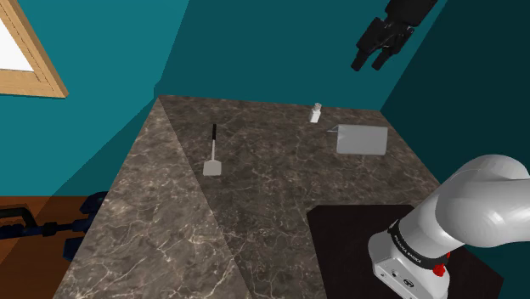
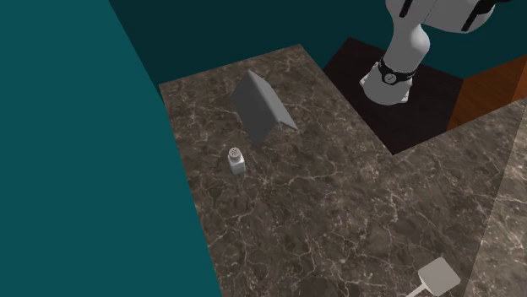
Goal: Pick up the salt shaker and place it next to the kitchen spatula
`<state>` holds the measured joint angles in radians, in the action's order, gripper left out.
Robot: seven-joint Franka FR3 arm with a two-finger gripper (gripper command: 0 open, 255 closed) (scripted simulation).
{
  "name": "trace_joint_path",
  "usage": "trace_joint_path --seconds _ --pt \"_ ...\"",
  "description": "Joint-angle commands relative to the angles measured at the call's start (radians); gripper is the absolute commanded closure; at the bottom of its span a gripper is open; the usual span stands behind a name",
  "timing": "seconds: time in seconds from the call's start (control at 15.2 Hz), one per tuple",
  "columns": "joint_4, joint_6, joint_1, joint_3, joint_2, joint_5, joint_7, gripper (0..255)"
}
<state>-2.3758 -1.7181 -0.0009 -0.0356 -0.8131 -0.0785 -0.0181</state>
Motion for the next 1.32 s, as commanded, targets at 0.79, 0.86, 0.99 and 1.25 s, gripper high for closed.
trace_joint_path --seconds 0.79,0.86,0.99,1.25 --pt "-0.066 -0.343 -0.041 -0.127 0.288 0.073 0.164 0" --pt "-0.063 -0.37 -0.043 -0.138 0.319 0.075 0.178 0" --pt "-0.052 -0.423 -0.046 -0.16 0.384 0.077 0.206 0" --pt "-0.015 -0.522 -0.05 -0.203 0.522 0.068 0.267 0"
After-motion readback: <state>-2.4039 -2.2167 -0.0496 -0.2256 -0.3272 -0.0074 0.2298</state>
